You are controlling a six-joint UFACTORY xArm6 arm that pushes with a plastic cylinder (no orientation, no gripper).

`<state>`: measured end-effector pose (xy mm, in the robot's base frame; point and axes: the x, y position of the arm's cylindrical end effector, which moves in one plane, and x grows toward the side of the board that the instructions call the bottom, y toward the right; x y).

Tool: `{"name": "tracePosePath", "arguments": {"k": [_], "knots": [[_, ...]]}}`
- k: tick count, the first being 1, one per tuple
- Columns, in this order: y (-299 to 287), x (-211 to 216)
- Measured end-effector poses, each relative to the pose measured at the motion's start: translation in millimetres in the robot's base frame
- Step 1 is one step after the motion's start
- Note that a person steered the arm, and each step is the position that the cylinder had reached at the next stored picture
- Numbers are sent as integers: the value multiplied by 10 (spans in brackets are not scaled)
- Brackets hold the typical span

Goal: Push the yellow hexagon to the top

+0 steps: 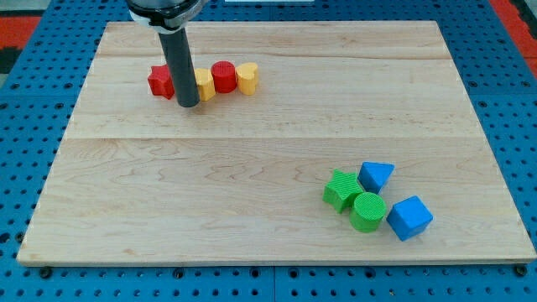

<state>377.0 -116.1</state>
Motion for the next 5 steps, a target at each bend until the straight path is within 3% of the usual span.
{"name": "tracePosePath", "arguments": {"k": [4, 5], "knots": [[106, -254], [98, 139]]}}
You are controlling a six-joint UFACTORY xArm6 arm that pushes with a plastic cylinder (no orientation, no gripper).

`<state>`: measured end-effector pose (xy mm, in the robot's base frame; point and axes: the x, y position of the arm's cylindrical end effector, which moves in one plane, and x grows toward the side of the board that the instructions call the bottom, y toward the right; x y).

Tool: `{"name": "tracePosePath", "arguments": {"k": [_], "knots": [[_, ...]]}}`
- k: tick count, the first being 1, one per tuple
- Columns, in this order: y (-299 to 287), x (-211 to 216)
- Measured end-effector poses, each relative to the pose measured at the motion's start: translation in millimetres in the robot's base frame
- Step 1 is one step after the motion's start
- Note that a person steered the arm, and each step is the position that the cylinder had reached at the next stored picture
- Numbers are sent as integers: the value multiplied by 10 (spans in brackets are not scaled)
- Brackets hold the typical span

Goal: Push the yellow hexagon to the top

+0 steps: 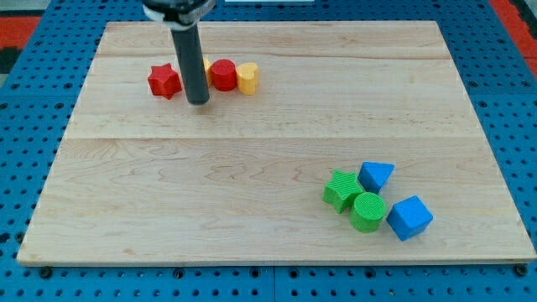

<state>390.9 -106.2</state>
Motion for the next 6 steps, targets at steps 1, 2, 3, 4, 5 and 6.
{"name": "tracePosePath", "arguments": {"k": [1, 2, 3, 4, 5, 6], "knots": [[-176, -86], [-207, -404], [-200, -456], [-54, -208], [-171, -196], [-414, -476]]}}
